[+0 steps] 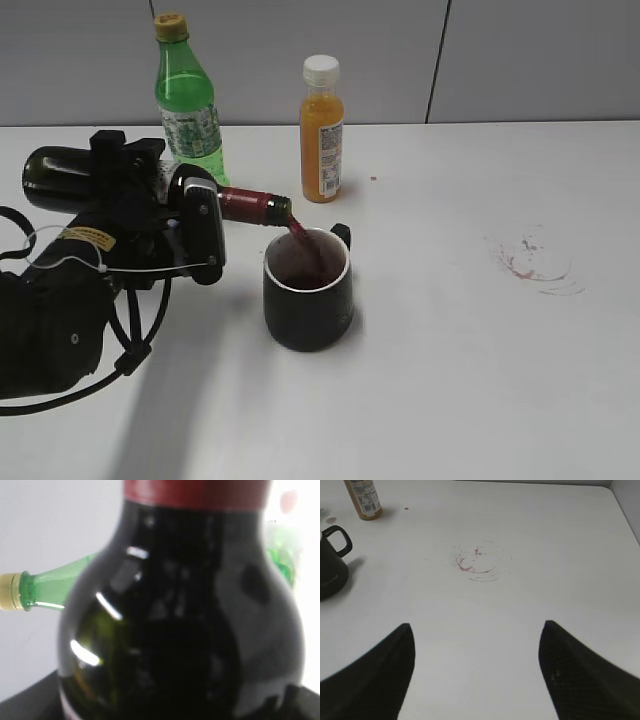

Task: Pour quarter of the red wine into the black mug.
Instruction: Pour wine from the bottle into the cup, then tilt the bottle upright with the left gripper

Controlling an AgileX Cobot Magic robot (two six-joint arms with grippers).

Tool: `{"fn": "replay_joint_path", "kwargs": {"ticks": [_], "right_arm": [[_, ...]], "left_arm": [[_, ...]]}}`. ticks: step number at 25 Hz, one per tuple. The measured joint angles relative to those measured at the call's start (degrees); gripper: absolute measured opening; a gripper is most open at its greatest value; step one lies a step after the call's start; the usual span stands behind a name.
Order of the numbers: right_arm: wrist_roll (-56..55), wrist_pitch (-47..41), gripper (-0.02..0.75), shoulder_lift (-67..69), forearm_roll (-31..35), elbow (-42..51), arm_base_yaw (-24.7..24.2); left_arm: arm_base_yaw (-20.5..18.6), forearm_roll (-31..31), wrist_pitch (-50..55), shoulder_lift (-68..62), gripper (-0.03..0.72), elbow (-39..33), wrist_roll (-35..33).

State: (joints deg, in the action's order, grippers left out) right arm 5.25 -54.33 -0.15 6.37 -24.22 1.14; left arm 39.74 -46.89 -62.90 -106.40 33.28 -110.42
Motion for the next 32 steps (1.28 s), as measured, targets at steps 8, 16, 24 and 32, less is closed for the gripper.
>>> {"fn": "replay_joint_path", "kwargs": {"ticks": [8, 16, 24, 32], "right_arm": [[0.0, 0.0, 0.585, 0.0, 0.0, 0.0, 0.0], [0.0, 0.0, 0.585, 0.0, 0.0, 0.0, 0.0], [0.0, 0.0, 0.585, 0.0, 0.0, 0.0, 0.0], [0.0, 0.0, 0.585, 0.0, 0.0, 0.0, 0.0]], "left_arm": [[0.0, 1.76, -0.27, 0.0, 0.553, 0.0, 5.24], [0.0, 5.29, 2.22, 0.0, 0.553, 0.0, 17.31], [0.0, 8.67, 2.62, 0.0, 0.552, 0.0, 35.3], [0.0, 5.3, 0.83, 0.0, 0.552, 0.0, 59.63]]}}
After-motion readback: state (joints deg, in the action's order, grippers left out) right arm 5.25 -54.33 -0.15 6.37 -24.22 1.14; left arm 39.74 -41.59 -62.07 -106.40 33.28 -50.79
